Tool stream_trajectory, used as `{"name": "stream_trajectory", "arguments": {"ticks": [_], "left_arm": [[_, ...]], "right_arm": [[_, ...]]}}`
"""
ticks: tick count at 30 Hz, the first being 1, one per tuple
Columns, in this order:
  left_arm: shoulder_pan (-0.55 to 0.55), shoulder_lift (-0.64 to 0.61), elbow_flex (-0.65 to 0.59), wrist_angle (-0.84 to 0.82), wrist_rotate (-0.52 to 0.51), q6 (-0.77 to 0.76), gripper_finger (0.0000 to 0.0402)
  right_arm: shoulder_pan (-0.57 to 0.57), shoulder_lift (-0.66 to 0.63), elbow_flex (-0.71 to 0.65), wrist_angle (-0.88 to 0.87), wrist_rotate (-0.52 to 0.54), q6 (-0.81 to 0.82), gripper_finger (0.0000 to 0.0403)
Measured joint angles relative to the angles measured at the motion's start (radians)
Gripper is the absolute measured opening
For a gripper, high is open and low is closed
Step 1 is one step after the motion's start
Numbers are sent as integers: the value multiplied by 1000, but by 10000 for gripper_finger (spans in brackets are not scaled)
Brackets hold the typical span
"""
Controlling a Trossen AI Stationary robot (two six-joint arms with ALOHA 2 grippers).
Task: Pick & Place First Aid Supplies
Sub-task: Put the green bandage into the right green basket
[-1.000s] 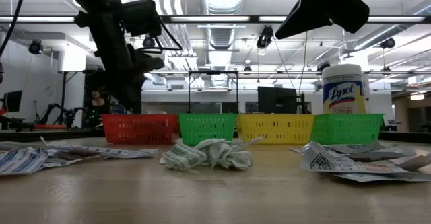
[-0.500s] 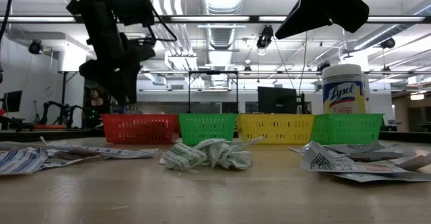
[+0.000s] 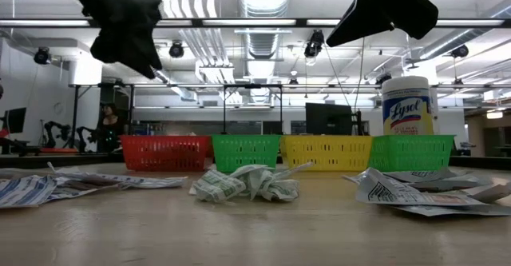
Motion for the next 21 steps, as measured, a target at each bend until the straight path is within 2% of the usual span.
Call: {"name": "stream_trajectory", "arguments": {"ticks": [6, 8, 16, 21], "left_arm": [[-139, -48, -60, 74, -94, 79, 136], [-190, -56, -85, 115, -122, 97, 136], [-376, -75, -216, 396, -208, 179, 136], [-473, -74, -308, 612, -211, 298, 136]], "right_arm": [[0, 0, 0, 6, -4, 24, 8], [0, 0, 0, 6, -33, 53, 8], [0, 1, 0, 7, -330, 28, 8], [0, 2, -1, 27, -455, -18, 8]]}}
